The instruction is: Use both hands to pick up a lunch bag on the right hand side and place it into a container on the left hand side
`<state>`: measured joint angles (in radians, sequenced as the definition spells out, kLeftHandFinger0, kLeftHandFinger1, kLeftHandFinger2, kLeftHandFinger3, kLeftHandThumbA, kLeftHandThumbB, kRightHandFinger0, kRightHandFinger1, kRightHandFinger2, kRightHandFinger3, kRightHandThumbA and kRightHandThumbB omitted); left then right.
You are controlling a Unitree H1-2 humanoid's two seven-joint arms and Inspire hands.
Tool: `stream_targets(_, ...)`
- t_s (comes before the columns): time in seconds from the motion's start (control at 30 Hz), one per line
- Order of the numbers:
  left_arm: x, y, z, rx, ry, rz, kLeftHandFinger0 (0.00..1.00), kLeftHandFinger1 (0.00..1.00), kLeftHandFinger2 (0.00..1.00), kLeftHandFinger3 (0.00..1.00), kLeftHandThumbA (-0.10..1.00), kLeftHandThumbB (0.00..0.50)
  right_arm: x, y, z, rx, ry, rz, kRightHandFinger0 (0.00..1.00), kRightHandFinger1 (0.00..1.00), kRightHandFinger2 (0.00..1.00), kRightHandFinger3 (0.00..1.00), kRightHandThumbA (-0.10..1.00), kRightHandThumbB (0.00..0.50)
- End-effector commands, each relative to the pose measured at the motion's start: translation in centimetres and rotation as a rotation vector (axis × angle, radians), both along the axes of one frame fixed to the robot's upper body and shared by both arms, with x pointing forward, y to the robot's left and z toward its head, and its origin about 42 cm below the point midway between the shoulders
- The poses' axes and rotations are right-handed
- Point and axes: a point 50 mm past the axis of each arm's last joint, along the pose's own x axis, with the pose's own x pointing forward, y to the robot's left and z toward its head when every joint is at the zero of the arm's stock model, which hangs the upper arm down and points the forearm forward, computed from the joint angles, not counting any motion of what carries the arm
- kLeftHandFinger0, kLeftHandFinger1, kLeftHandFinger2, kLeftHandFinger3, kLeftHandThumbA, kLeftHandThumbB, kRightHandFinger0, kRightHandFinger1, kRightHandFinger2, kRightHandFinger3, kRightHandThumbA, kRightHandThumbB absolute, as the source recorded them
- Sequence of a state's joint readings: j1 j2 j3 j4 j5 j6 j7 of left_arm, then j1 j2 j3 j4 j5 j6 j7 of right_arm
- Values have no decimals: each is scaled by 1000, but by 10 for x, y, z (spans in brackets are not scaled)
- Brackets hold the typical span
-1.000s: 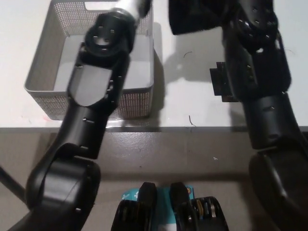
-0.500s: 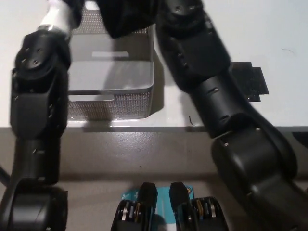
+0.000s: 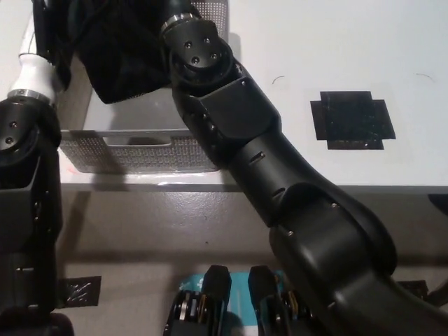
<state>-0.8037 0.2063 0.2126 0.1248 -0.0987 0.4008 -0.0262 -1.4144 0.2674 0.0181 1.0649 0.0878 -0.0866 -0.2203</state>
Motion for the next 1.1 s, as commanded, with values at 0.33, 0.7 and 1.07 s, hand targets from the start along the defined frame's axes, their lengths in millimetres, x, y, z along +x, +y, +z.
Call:
stream_targets(0.33, 13, -47, 59, 160, -138, -251, 1000, 1000, 1000, 1000, 1000, 321, -7, 12, 4, 10, -71, 48, 1000, 1000, 1000, 1000, 1000, 149)
stream_targets(0.7, 10, 115, 55, 662, 86, 43, 1000, 1000, 1000, 1000, 1000, 203, 50, -135, -51, -527, 30, -49, 1000, 1000, 1000, 1000, 501, 41)
stream_targets(1.07, -39, 165, 81, 783, 75, 47, 1000, 1000, 1000, 1000, 1000, 178, 38, -248, -75, -503, 94, -115, 1000, 1000, 1000, 1000, 416, 9)
